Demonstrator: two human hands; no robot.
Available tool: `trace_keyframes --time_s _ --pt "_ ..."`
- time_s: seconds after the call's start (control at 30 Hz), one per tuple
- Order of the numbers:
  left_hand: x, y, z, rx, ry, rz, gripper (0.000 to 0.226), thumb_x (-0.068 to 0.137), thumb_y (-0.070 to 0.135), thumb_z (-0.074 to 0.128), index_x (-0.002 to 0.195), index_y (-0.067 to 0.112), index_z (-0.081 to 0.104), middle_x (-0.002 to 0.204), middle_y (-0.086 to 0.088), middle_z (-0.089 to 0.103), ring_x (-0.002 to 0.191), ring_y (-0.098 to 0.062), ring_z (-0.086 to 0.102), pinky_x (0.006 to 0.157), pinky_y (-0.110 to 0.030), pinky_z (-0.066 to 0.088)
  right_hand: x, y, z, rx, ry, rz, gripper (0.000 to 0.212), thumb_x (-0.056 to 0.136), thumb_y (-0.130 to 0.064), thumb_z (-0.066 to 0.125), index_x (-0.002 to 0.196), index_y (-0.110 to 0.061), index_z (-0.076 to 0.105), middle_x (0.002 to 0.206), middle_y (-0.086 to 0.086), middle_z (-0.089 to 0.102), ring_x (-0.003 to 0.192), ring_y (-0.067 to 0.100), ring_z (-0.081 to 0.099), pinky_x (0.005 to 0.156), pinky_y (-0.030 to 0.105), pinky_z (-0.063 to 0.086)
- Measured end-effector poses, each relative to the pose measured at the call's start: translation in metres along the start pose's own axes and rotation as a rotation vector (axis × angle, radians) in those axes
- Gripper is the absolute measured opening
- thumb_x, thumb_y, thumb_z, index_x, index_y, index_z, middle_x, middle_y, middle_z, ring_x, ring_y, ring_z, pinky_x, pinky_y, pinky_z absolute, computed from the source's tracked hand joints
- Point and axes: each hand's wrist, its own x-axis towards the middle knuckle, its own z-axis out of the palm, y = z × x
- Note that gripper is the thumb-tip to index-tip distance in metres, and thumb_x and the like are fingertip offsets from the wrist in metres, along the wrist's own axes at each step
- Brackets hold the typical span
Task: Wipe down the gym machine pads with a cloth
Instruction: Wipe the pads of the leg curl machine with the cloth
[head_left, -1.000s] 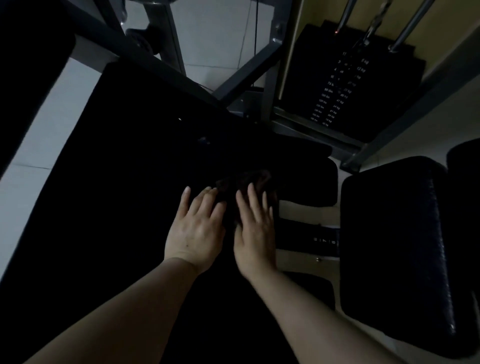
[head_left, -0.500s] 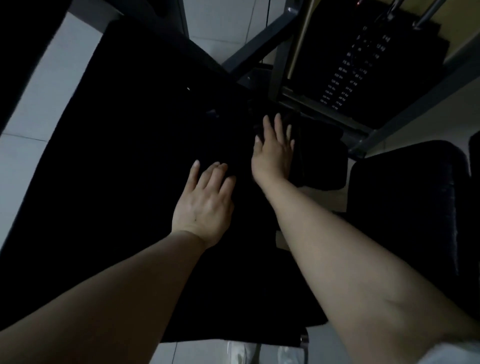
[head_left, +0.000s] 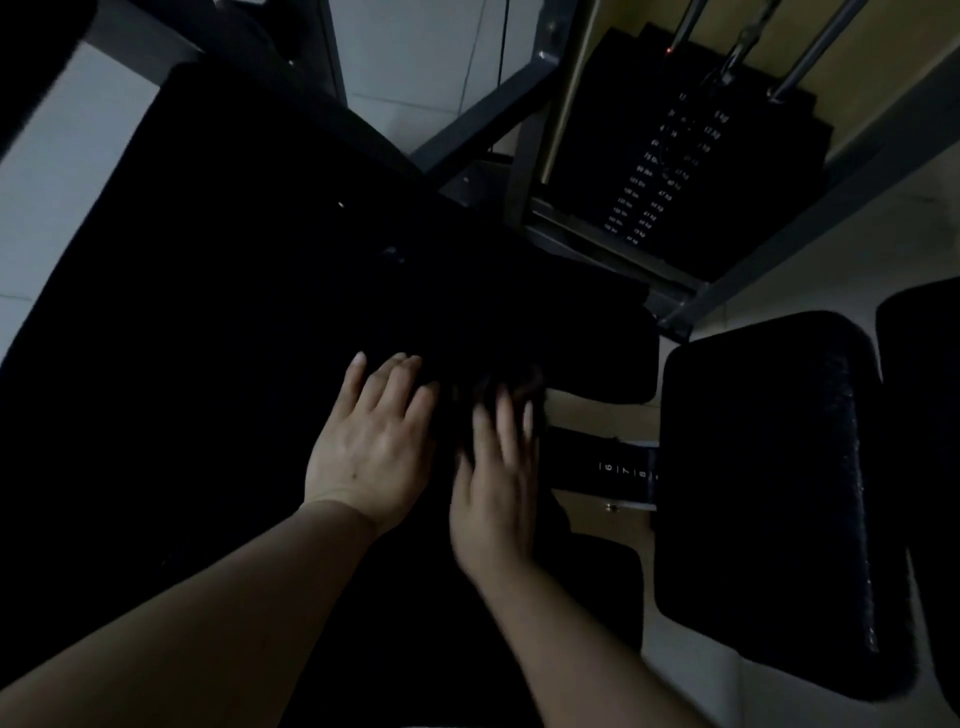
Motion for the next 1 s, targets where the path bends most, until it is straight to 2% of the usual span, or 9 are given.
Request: trace_keyframes --time_s 0.1,0.2,0.37,0.43,0.53,0.67,0.77,0.9,1.0 --pt "-0.001 0.003 -0.001 0.019 0.0 -0.005 0.04 0.088 0.025 0.037 0.116 0.006 0.059 0.128 -0.02 0.054 0.127 -0.033 0.044 0.115 -0.047 0.014 0.063 0.0 -0.009 0.024 -0.053 0.044 0.052 0.098 -0.023 0.044 0.148 -0.023 0.03 0.16 -0.005 0.01 0.147 0.022 0.001 0.119 0.043 0.009" --pt "-0.001 0.005 -0.003 0.031 0.014 -0.012 0.039 0.086 0.021 0.046 0.119 0.004 0.058 0.13 -0.021 0.052 0.127 -0.035 0.044 0.115 -0.048 0.013 0.075 -0.003 -0.012 0.083 -0.042 0.081 0.053 0.098 -0.02 0.046 0.148 -0.022 0.03 0.16 -0.004 0.009 0.147 0.023 -0.001 0.119 0.043 0.005" --pt "-0.004 0.006 -0.001 0.066 0.041 -0.015 0.043 0.091 0.027 0.034 0.117 0.003 0.059 0.13 -0.021 0.052 0.126 -0.035 0.045 0.115 -0.049 0.014 -0.004 -0.005 -0.003 0.025 -0.063 0.044 0.057 0.096 -0.025 0.043 0.15 -0.022 0.023 0.161 -0.003 0.001 0.147 0.025 -0.004 0.118 0.045 0.014" --pt "-0.007 0.005 -0.002 0.072 0.03 -0.005 0.05 0.091 0.03 0.029 0.122 0.002 0.058 0.133 -0.022 0.051 0.129 -0.035 0.044 0.115 -0.049 0.013 -0.047 -0.002 0.0 -0.008 -0.05 0.021 0.057 0.097 -0.04 0.03 0.15 -0.021 0.023 0.161 -0.001 0.002 0.147 0.026 -0.003 0.118 0.044 0.014" --pt "-0.022 0.009 -0.003 0.068 0.0 -0.015 0.055 0.092 0.031 0.026 0.133 0.004 0.052 0.142 -0.021 0.043 0.136 -0.034 0.035 0.116 -0.049 0.01 -0.105 0.005 0.002 -0.056 -0.086 0.034 0.06 0.099 -0.052 0.011 0.151 -0.024 0.019 0.161 -0.002 -0.001 0.147 0.023 -0.003 0.118 0.041 0.004" --pt "-0.042 0.017 0.001 0.05 -0.04 -0.028 0.06 0.091 0.033 0.024 0.14 0.005 0.043 0.151 -0.02 0.032 0.142 -0.031 0.025 0.116 -0.048 0.01 -0.152 0.02 -0.001 -0.13 -0.137 0.035 0.055 0.1 -0.05 0.017 0.149 -0.025 0.025 0.16 -0.002 0.009 0.146 0.025 0.012 0.115 0.04 0.011" --pt "-0.038 0.017 0.002 0.041 -0.059 -0.045 0.059 0.091 0.033 0.025 0.139 0.005 0.044 0.15 -0.02 0.033 0.142 -0.03 0.024 0.117 -0.044 0.005 -0.121 0.017 -0.003 -0.055 -0.118 0.008 0.054 0.1 -0.046 0.017 0.148 -0.025 0.026 0.16 -0.004 0.008 0.146 0.024 0.009 0.119 0.034 0.004" --pt "-0.035 0.016 0.006 0.049 -0.06 -0.053 0.058 0.09 0.032 0.027 0.137 0.005 0.047 0.148 -0.02 0.036 0.141 -0.03 0.026 0.117 -0.042 0.004 -0.008 0.006 -0.003 0.027 -0.023 0.028 0.052 0.097 -0.032 0.039 0.148 -0.021 0.031 0.16 -0.004 0.01 0.147 0.025 0.006 0.118 0.042 0.016" --pt "-0.033 0.017 0.007 0.053 -0.035 -0.048 0.058 0.09 0.032 0.026 0.135 0.005 0.049 0.147 -0.02 0.039 0.14 -0.031 0.029 0.116 -0.045 0.009 0.056 0.003 -0.008 0.073 -0.025 0.092 0.054 0.097 -0.024 0.047 0.148 -0.019 0.03 0.16 -0.002 0.009 0.147 0.026 0.0 0.119 0.044 0.013"
